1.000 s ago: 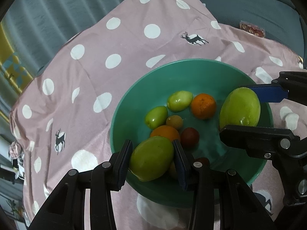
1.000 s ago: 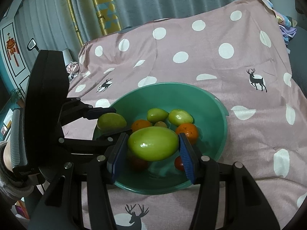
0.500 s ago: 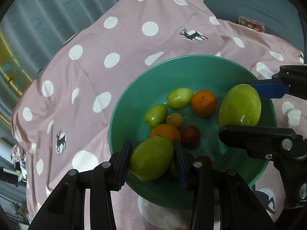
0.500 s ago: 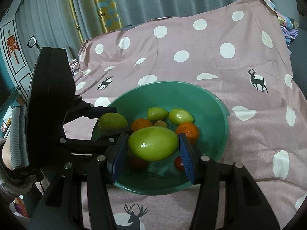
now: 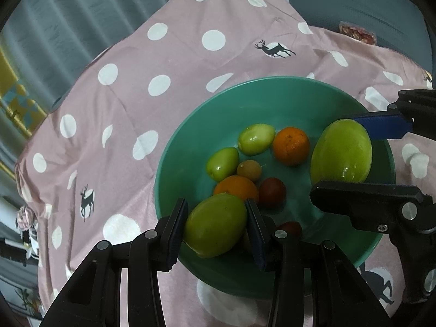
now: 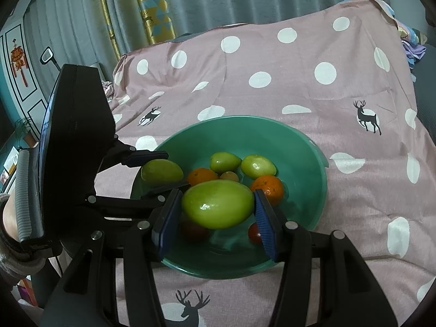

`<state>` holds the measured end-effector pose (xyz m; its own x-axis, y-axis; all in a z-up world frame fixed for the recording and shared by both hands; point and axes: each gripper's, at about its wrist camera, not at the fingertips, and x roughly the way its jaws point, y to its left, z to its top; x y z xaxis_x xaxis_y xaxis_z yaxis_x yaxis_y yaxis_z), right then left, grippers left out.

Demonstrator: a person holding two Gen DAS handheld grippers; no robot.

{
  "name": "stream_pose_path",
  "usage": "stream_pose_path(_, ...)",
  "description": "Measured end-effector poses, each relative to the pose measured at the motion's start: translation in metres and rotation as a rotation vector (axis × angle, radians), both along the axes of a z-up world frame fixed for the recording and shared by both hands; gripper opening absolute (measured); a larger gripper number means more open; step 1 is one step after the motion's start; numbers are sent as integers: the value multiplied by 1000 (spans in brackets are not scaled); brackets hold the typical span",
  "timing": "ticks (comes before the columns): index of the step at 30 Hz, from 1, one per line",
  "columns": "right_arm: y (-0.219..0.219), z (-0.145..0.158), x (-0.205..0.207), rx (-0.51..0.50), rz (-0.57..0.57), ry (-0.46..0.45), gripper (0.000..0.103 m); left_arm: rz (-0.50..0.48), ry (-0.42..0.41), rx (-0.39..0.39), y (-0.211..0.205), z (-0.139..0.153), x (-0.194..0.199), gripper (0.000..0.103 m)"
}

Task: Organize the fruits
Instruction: 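Lower both green tomatoes into the bowl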

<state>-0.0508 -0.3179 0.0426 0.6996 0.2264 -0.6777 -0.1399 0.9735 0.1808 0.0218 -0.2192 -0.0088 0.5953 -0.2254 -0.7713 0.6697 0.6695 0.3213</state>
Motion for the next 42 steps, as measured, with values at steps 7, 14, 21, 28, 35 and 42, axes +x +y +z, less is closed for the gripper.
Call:
stream_pose_path(7,1,0,1,-12,3,4,53,-3,-12,16,-2,-1,-1,43)
stream_pose_path(14,2,0,1,-21,3,5,53,-11,-25,34,-4,-1,-1,43)
stream_pose_path(21,3,1,1,-26,3,6,53,-17,-32,49,-6,-1,-2,43)
stream_pose_path(28,4,2,2,-32,7,10,53,-24,-33,62,-7,-2,-2,43)
stream_pose_path(35,4,3,2,-35,9,12,53,-30,-37,76,-9,-2,-2,43)
stream_pose_path(42,4,2,2,-34,10,12,53,-30,-37,79,-9,-3,-2,43)
